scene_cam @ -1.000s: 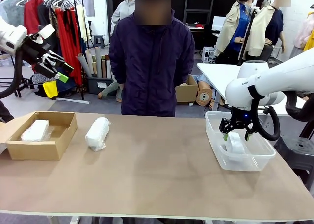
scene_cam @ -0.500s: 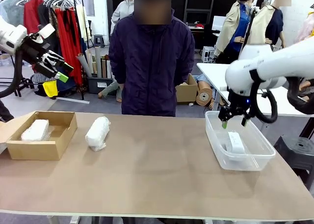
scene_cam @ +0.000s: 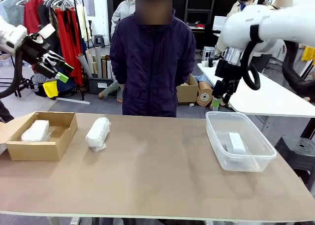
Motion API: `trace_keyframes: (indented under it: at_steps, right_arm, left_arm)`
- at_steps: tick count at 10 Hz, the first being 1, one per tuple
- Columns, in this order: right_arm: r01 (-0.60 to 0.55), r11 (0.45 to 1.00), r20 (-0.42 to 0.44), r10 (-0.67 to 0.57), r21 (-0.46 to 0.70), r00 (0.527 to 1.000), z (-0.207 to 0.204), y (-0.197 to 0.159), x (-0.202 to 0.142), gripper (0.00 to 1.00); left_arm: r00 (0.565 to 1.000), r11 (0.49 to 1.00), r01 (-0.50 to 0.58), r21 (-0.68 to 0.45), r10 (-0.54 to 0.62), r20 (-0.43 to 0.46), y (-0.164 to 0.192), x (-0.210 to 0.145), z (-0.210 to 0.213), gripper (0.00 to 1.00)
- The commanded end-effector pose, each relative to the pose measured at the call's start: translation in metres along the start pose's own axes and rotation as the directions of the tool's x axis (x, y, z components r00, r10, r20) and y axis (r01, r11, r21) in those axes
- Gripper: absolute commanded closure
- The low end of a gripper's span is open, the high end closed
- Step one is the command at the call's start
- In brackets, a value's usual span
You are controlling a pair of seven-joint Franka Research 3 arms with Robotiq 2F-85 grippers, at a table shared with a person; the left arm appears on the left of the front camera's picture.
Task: Separate and place wrapped and unwrapped clocks.
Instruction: Pick up the Digital clock indicated by the person.
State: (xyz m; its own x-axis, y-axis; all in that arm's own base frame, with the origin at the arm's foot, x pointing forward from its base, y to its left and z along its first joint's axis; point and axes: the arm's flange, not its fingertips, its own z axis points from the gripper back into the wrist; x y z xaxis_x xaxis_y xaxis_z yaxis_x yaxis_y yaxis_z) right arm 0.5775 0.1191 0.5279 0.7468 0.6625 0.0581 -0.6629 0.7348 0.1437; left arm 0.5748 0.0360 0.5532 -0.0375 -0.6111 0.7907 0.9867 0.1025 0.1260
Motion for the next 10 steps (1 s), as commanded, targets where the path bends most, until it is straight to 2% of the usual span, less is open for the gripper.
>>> trace_keyframes:
  at_steps: [1, 2, 3, 4, 5, 7, 9, 10]
  right_arm:
    - [-0.216, 0.972, -0.016, 0.219, 0.091, 0.976, 0.018, -0.004, 0.016, 0.0]
    - [-0.334, 0.931, 0.021, 0.335, 0.144, 0.942, 0.024, -0.003, 0.021, 0.0]
    - [-0.468, 0.86, 0.092, 0.459, 0.205, 0.883, 0.032, -0.007, 0.026, 0.0]
    - [-0.525, 0.818, 0.155, 0.501, 0.234, 0.851, 0.033, -0.01, 0.027, 0.0]
    - [-0.612, 0.747, 0.27, 0.552, 0.259, 0.789, 0.039, -0.02, 0.031, 0.0]
    - [-0.702, 0.691, 0.428, 0.59, 0.169, 0.684, 0.039, -0.024, 0.015, 0.0]
    - [-0.723, 0.689, 0.525, 0.599, 0.046, 0.604, 0.037, -0.022, -0.005, 0.0]
    - [-0.727, 0.687, 0.542, 0.611, -0.002, 0.577, 0.033, -0.016, -0.015, 0.0]
  left_arm:
    - [1.0, 1.0, 0.013, -0.002, -0.013, 0.003, -0.004, 0.0, 0.0, 0.0]
    - [1.0, 1.0, 0.013, -0.002, -0.013, 0.003, -0.004, 0.0, 0.0, 0.0]
    - [1.0, 1.0, 0.013, -0.002, -0.013, 0.003, -0.004, 0.0, 0.0, 0.0]
    - [1.0, 1.0, 0.013, -0.002, -0.013, 0.003, -0.004, 0.0, 0.0, 0.0]
    - [1.0, 1.0, 0.013, -0.002, -0.013, 0.003, -0.004, 0.0, 0.0, 0.0]
    - [1.0, 1.0, 0.013, -0.002, -0.013, 0.003, -0.004, 0.0, 0.0, 0.0]
    - [1.0, 1.0, 0.013, -0.002, -0.013, 0.003, -0.004, 0.0, 0.0, 0.0]
    - [1.0, 1.0, 0.013, -0.002, -0.013, 0.003, -0.004, 0.0, 0.0, 0.0]
